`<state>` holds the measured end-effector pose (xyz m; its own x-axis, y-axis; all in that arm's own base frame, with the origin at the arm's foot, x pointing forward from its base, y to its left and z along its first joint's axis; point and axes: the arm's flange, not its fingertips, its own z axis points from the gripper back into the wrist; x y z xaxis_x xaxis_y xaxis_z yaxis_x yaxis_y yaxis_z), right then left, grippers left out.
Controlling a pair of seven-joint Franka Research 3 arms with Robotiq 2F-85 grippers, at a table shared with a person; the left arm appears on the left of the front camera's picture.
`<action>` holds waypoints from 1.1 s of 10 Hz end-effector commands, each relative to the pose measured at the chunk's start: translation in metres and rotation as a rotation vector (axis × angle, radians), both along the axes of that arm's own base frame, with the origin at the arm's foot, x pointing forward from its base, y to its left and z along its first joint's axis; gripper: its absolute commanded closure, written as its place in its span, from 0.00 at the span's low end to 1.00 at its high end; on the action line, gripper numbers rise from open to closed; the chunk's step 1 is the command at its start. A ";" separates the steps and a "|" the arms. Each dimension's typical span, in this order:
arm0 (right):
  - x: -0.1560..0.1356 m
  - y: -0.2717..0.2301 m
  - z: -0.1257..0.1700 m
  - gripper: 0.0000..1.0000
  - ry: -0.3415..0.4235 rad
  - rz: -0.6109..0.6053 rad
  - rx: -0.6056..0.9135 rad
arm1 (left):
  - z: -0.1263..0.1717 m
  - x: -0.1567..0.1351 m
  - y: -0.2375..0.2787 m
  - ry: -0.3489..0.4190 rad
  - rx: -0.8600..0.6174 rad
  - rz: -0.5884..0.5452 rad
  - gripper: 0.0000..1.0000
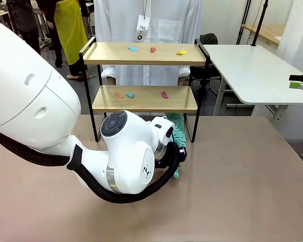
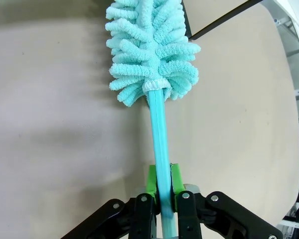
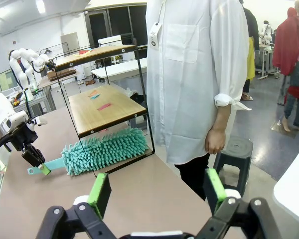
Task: Clean the shelf.
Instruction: Clean the specific section of the Shelf indicated by the human with the Duster.
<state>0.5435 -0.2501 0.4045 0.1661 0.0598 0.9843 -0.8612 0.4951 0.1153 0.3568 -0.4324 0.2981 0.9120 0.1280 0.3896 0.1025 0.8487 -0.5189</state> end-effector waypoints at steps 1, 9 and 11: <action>0.000 0.002 0.002 0.00 -0.004 0.003 0.000 | 0.003 -0.002 0.001 -0.003 -0.002 -0.006 0.87; 0.000 0.002 0.002 0.00 -0.004 0.003 0.000 | 0.007 0.008 0.027 0.036 0.078 0.028 0.87; 0.000 0.002 0.002 0.00 -0.004 0.003 0.000 | 0.012 0.010 0.045 0.041 0.103 0.050 0.87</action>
